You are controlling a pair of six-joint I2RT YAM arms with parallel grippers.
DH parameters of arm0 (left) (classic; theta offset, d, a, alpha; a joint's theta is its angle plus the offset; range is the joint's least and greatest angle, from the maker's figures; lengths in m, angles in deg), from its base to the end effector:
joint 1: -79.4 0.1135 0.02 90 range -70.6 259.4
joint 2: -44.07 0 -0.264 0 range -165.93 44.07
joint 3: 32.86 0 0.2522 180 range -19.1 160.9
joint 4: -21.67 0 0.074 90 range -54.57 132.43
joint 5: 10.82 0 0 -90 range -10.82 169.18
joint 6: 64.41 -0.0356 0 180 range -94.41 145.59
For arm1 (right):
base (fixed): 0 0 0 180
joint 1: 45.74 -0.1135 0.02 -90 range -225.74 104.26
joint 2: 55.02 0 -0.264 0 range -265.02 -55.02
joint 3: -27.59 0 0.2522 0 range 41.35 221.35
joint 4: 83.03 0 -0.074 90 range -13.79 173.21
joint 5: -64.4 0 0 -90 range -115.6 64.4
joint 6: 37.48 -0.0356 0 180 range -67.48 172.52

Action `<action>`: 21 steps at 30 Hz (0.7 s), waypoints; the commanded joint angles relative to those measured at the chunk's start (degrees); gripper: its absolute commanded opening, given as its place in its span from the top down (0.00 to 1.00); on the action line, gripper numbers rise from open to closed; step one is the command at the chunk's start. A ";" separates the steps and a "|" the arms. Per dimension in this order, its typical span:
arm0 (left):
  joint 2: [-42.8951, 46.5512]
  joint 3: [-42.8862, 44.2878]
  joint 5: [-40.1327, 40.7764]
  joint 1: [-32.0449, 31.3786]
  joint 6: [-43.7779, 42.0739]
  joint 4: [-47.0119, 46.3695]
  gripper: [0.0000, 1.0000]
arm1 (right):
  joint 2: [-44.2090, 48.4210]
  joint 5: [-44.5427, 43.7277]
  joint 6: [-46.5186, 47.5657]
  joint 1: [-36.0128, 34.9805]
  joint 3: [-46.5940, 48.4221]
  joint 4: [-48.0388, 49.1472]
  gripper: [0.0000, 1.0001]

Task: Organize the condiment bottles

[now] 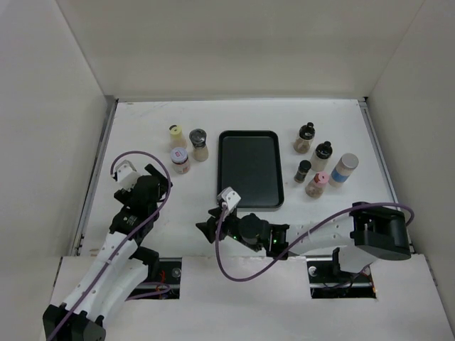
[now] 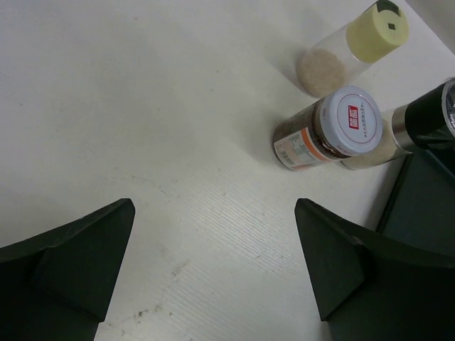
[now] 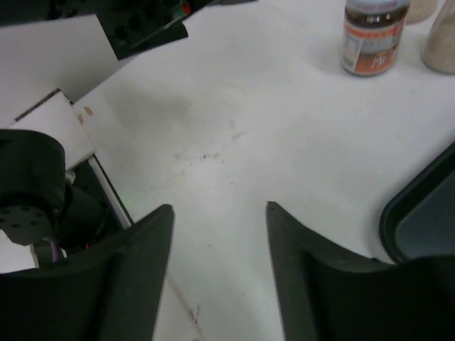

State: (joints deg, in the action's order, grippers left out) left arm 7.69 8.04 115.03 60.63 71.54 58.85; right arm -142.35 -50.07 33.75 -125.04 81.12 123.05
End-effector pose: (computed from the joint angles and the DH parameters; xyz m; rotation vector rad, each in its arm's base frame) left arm 0.1444 -0.0271 0.2345 -0.8109 1.8542 -0.0387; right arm 0.0744 0.3144 0.2226 -0.5950 1.6767 0.9046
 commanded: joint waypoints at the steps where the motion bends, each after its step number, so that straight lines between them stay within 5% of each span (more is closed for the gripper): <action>1: -2.28 3.09 1.50 0.09 -0.25 -0.13 0.00 | 0.67 -3.83 6.54 -1.50 -0.48 7.88 0.32; 13: -1.15 0.64 3.87 0.18 -3.58 -9.52 0.00 | 1.46 -4.27 6.64 -1.51 -2.68 11.76 0.29; 18: -2.90 1.78 3.26 -2.36 -8.68 -15.84 0.00 | 3.56 -4.27 4.45 0.25 -3.91 11.06 0.73; 20: -4.22 1.61 2.73 -4.12 -10.26 -19.80 0.00 | 5.14 -3.75 2.43 1.30 -4.61 10.35 0.82; 21: -5.62 1.78 2.29 -5.09 -11.31 -21.47 0.08 | 5.67 -3.57 1.46 1.92 -4.96 10.18 0.83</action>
State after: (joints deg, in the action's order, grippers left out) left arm 3.86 8.41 117.65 57.53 64.72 46.08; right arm -139.88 -53.24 38.10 -124.69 76.79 130.33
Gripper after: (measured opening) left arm 0.941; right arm 0.181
